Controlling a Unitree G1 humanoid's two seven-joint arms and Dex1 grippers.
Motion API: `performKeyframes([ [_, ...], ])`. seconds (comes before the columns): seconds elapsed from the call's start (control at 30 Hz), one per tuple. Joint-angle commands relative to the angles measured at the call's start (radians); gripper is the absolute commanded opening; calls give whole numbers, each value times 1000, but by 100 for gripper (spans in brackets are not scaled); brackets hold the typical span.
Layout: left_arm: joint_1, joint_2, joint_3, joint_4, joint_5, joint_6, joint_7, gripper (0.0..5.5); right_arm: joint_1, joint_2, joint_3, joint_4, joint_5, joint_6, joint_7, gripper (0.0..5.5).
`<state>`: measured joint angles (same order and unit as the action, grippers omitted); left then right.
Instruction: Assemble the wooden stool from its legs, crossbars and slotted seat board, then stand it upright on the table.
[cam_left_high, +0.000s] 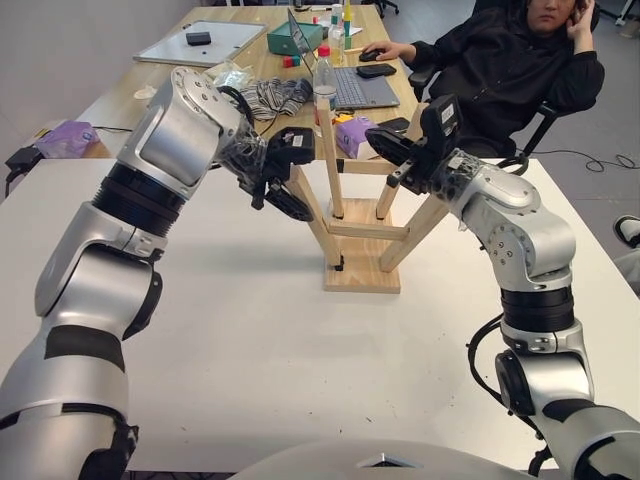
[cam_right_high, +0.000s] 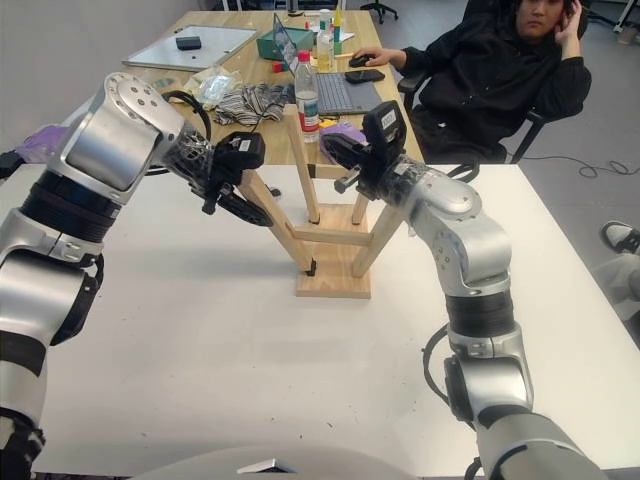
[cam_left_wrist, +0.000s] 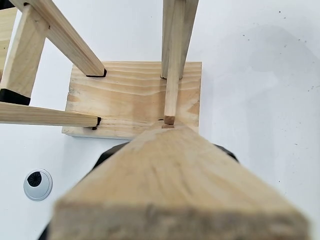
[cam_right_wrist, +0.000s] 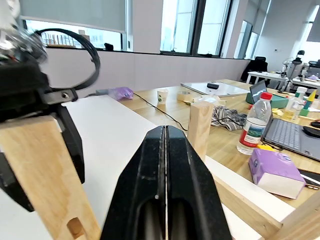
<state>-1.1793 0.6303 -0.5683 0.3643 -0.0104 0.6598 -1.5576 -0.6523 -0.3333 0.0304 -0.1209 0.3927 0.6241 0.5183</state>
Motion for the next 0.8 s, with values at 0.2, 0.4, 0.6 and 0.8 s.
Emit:
performKeyframes([
  [0.2,84,-70,-128,95,82,-10,-20,202,64,2,42,112,-19,80,9,0],
  [0.4,71,-149,-121,226,96,-45,-3,202,81,9,61,116,-22,100,23,0],
  [0.6,120,-179,-143,133,80,2,-27,202,82,20,61,119,-24,103,17,0],
  [0.8,147,-200,-156,111,88,12,-12,202,85,29,67,110,-20,112,16,0],
])
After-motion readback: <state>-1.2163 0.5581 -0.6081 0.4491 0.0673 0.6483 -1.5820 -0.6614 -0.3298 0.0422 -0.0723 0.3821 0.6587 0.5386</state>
